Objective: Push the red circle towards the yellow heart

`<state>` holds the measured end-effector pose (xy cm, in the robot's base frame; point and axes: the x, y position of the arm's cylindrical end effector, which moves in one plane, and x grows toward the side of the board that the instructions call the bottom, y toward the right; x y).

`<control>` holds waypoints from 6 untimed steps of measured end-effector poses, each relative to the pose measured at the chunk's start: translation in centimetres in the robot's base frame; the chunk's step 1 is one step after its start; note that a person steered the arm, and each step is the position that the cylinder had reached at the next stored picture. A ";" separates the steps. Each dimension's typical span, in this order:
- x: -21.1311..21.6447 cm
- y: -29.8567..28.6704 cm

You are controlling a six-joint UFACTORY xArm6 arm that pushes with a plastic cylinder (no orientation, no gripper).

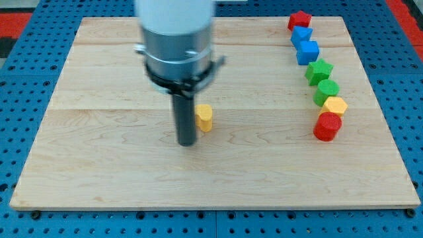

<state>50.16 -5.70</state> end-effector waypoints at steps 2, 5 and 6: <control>-7.1 8.3; 7.4 25.8; 6.2 32.2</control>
<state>56.41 26.50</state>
